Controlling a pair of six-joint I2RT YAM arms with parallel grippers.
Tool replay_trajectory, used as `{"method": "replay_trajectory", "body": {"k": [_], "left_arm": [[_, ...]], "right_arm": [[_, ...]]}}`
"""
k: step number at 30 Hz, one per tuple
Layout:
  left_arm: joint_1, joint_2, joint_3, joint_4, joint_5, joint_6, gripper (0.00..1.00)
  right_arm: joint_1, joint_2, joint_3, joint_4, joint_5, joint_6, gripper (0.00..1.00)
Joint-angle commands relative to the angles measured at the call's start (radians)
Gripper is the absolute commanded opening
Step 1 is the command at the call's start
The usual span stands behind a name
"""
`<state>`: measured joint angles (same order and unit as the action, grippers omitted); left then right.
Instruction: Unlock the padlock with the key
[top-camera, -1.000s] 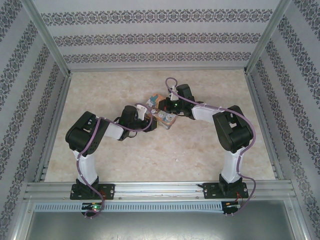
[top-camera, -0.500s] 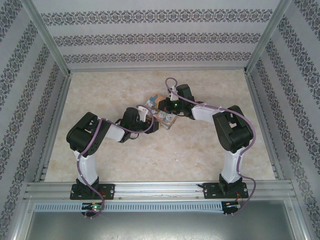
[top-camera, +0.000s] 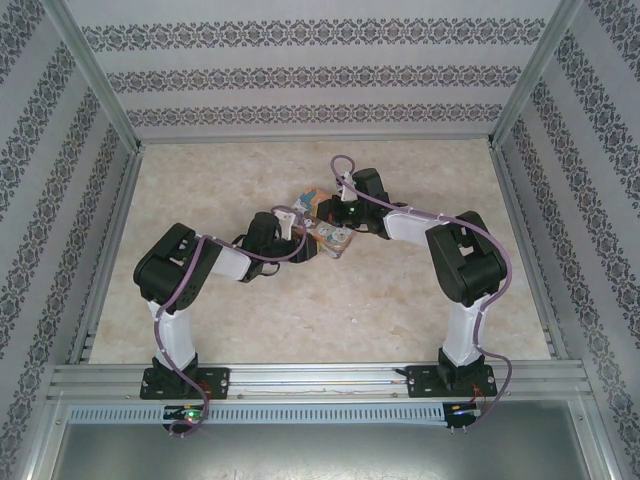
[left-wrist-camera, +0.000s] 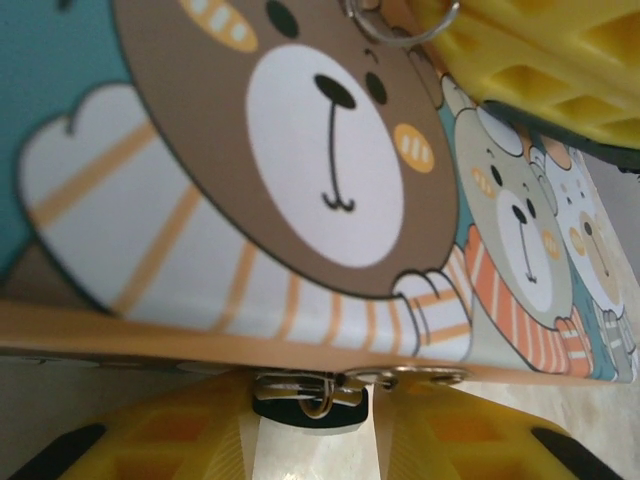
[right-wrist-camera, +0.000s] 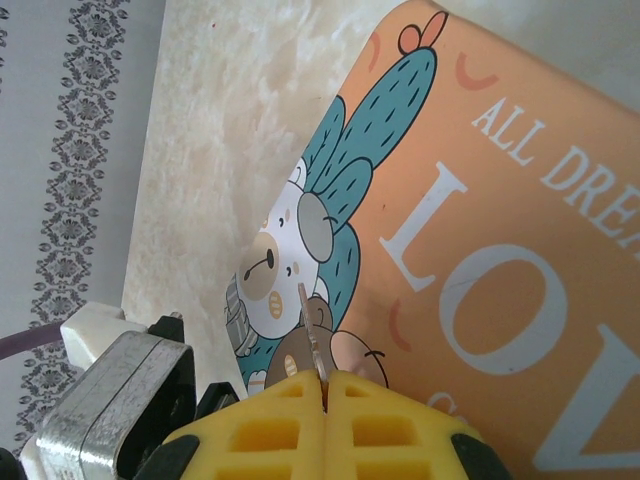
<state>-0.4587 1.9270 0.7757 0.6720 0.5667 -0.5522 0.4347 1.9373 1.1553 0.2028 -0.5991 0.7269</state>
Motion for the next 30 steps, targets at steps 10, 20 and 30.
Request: {"method": "replay_trajectory", "body": {"k": [10,20,30], "left_arm": [[-0.018,-0.001,0.054,-0.005,-0.013,-0.049,0.24],[-0.018,-0.092,0.045,-0.050,0.004,-0.124,0.21],[-0.018,-0.167,0.083,-0.170,0.044,-0.241,0.16]], "right_arm": [[0.033,-0.041,-0.037,-0.134,0.027,-0.017,0.00],[0.018,-0.192,-0.060,-0.114,0.058,-0.064,0.00],[0.022,-0.459,-0.278,-0.117,0.143,-0.235,0.00]]}}
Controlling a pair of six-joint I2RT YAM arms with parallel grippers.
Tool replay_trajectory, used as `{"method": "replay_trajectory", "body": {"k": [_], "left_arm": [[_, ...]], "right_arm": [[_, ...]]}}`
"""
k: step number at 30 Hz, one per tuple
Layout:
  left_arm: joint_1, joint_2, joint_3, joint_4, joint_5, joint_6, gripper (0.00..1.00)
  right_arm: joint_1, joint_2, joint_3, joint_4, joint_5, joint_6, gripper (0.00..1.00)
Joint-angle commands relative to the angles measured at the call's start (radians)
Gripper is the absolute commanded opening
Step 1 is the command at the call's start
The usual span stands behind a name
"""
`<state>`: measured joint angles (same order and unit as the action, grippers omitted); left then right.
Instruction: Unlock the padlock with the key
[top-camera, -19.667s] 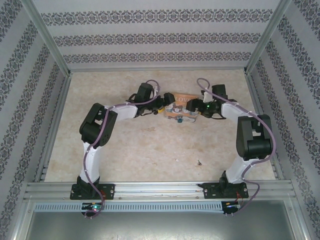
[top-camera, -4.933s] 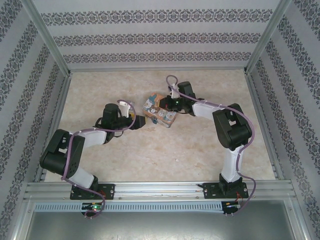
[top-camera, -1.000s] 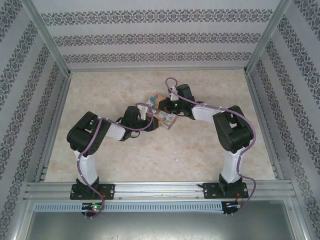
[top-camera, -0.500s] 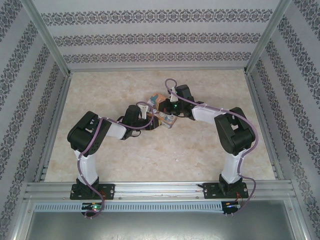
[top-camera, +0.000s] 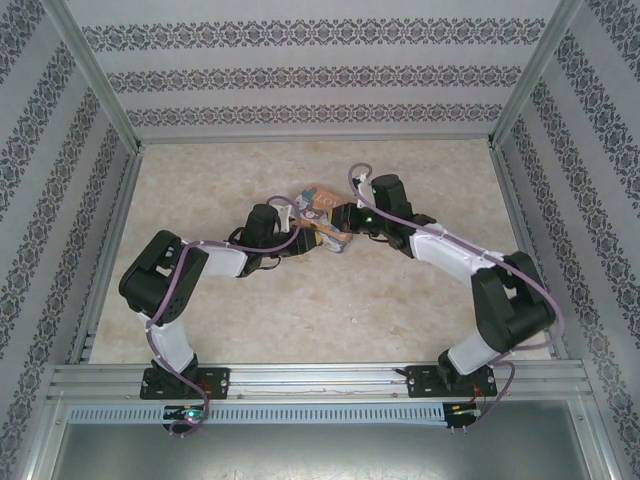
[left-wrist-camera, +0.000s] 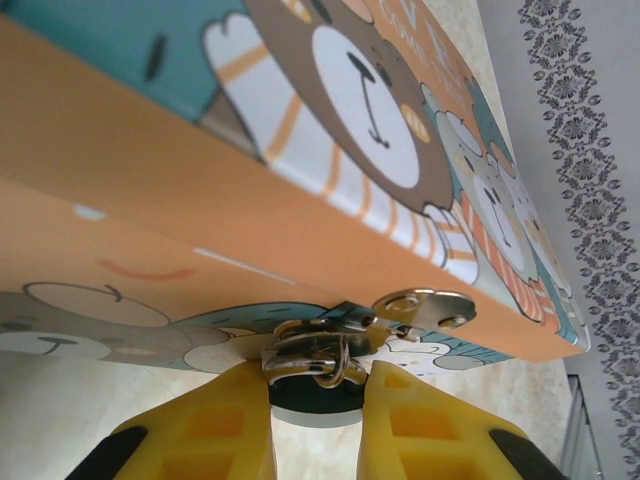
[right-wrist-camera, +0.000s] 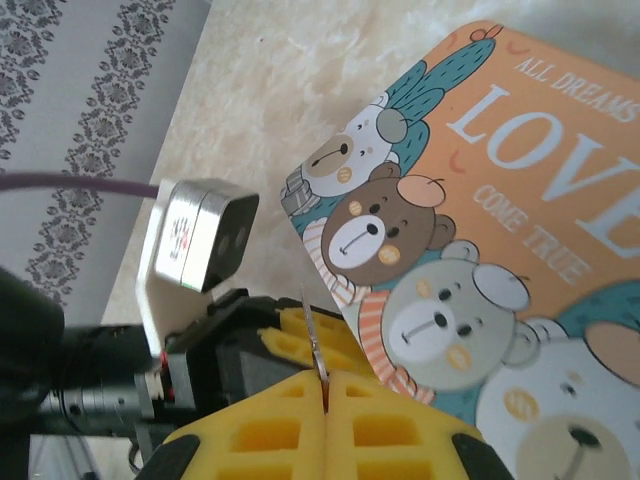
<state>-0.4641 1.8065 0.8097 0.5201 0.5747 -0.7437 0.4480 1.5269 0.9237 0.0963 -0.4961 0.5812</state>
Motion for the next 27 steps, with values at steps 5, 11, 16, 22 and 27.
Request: {"method": "replay_trajectory", "body": {"k": [5,11,16,22,27], "left_arm": [[-0.014,-0.063,0.093,-0.096,0.071,-0.090,0.16],[-0.013,-0.088,0.121,-0.160,0.079,-0.115,0.16],[-0.013,-0.099,0.143,-0.201,0.094,-0.151,0.16],[-0.014,-0.116,0.170,-0.270,0.096,-0.159,0.16],[-0.014,-0.113,0.178,-0.285,0.103,-0.183,0.16]], "right_arm": [[0.082,-0.139,-0.149,-0.009,0.128,-0.188,0.00],[0.168,-0.157,-0.230,0.025,0.256,-0.281,0.00],[0.222,-0.146,-0.269,0.082,0.350,-0.333,0.00],[0.252,-0.135,-0.290,0.107,0.438,-0.371,0.00],[0.255,-0.128,-0.298,0.123,0.467,-0.377,0.00]]}}
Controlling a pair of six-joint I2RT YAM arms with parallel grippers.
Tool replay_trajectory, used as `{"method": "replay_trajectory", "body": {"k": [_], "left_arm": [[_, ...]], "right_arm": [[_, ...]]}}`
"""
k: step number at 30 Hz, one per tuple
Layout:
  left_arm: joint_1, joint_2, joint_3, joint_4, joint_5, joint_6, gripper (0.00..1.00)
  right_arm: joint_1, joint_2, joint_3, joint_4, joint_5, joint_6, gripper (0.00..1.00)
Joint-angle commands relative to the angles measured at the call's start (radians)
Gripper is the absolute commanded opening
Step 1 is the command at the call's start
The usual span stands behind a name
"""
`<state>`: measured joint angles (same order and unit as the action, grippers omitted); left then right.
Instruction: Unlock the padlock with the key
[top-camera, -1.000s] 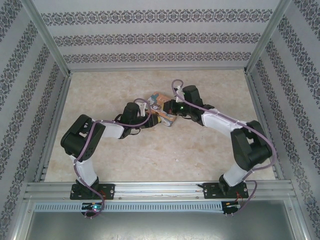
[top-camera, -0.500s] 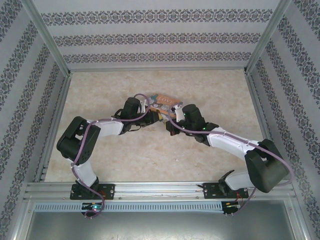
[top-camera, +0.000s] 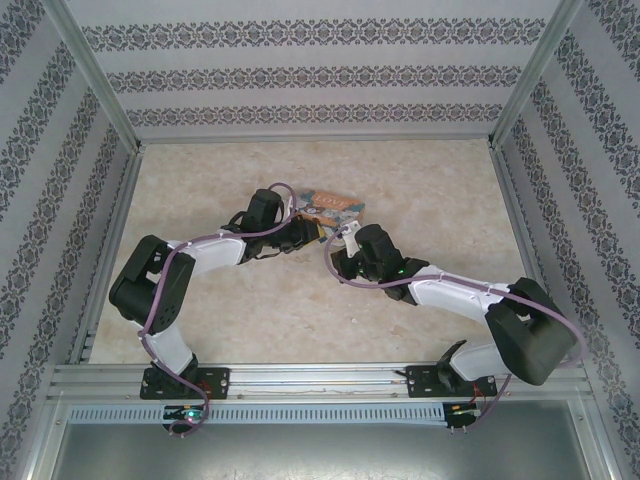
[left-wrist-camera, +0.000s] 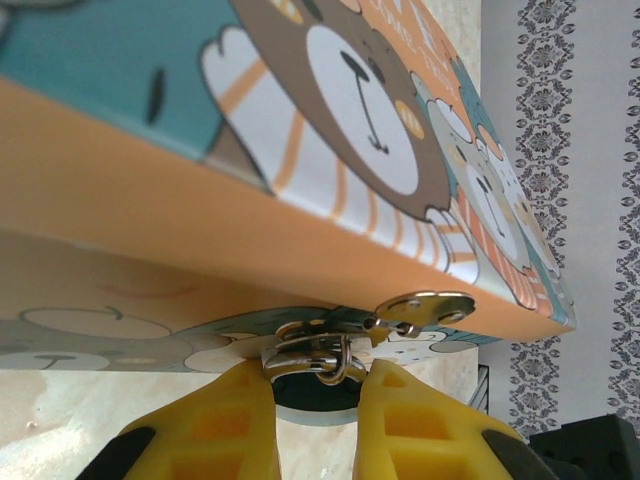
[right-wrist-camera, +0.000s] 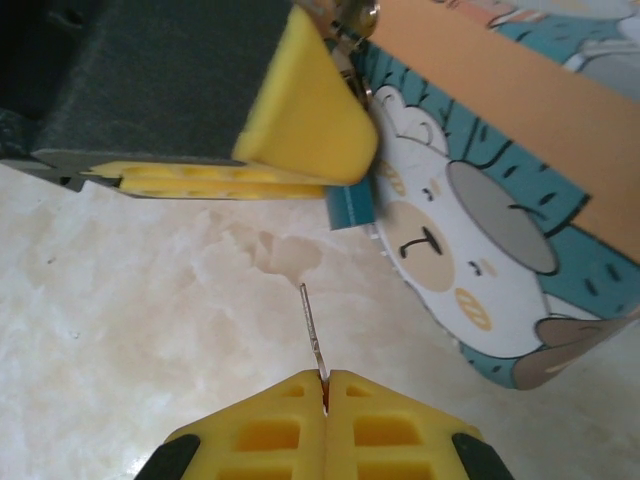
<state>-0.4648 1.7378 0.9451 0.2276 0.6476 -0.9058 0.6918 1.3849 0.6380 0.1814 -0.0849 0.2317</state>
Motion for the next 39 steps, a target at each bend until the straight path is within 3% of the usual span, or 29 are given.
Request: {"method": "replay_trajectory", "body": {"k": [1,39], "left_arm": [[-0.012,-0.043,0.044,0.006,0.033,-0.027,0.16],[-0.013,-0.024,0.060,-0.008,0.048,-0.051,0.15]], "right_arm": [[0.011,0.015,-0.012,0.041,0.057,-0.028,0.00],[0.008,0.103,0.028,0.116,0.085,-0.038,0.00]]}}
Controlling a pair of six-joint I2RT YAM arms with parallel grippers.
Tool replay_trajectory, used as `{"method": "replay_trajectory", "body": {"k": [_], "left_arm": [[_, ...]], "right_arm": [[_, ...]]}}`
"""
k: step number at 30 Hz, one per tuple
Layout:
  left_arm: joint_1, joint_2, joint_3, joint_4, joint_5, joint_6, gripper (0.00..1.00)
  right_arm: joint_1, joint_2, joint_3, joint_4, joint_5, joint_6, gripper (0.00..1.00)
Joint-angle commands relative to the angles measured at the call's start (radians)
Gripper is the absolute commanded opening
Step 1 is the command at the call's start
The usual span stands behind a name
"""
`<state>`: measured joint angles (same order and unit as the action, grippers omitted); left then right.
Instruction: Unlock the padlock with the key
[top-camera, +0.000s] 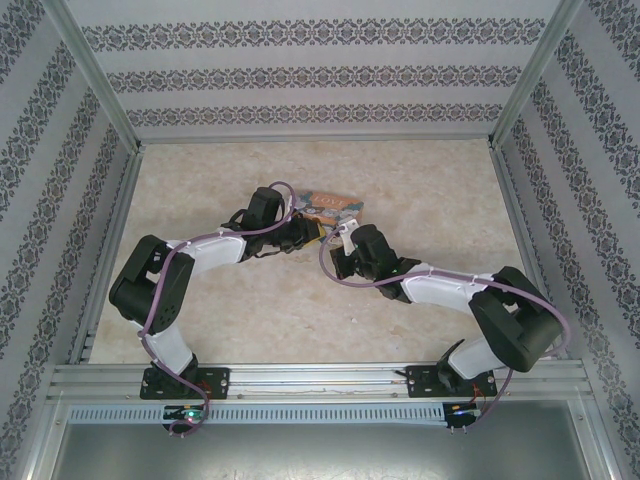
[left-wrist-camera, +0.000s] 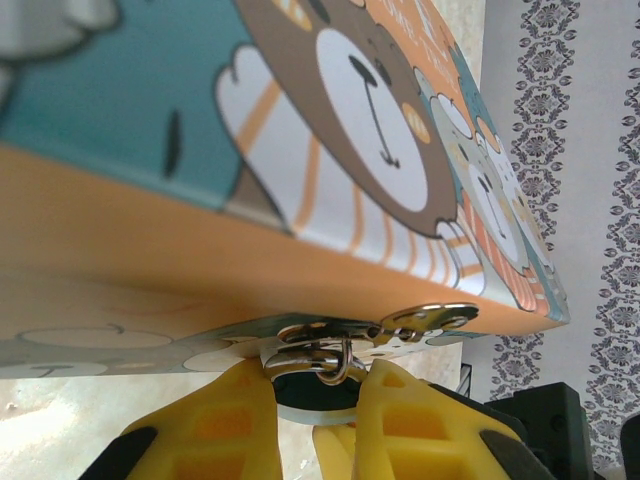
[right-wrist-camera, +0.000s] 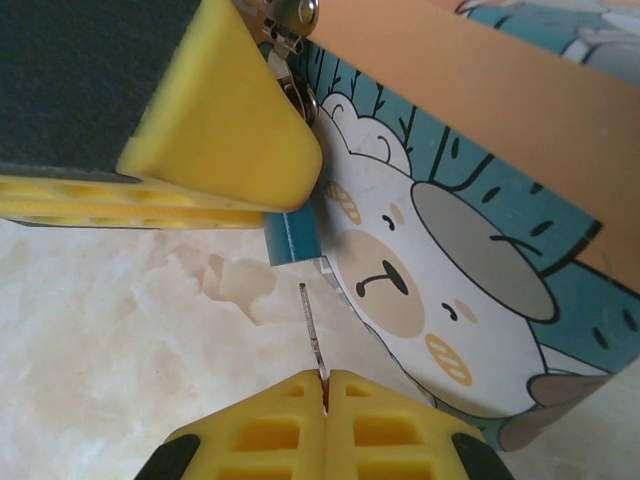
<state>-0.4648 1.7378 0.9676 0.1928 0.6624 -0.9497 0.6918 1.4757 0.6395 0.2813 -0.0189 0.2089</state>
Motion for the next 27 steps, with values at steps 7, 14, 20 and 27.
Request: {"method": "replay_trajectory", "body": {"k": [7,14,20,27], "left_arm": [[-0.013,-0.020,0.043,0.020,0.035,-0.003,0.14],[-0.012,-0.017,0.051,0.011,0.035,0.004,0.14],[-0.013,-0.012,0.053,0.008,0.039,0.005,0.14],[-0.012,-0.004,0.058,0.008,0.043,0.003,0.14]], "right_arm": [[0.007,0.022,0.041,0.033,0.016,-0.020,0.00],[0.007,0.009,0.037,0.033,0.014,-0.020,0.00],[0.006,-0.009,0.020,0.036,0.021,-0.016,0.00],[0.003,-0.031,0.013,0.036,0.033,-0.017,0.00]]}}
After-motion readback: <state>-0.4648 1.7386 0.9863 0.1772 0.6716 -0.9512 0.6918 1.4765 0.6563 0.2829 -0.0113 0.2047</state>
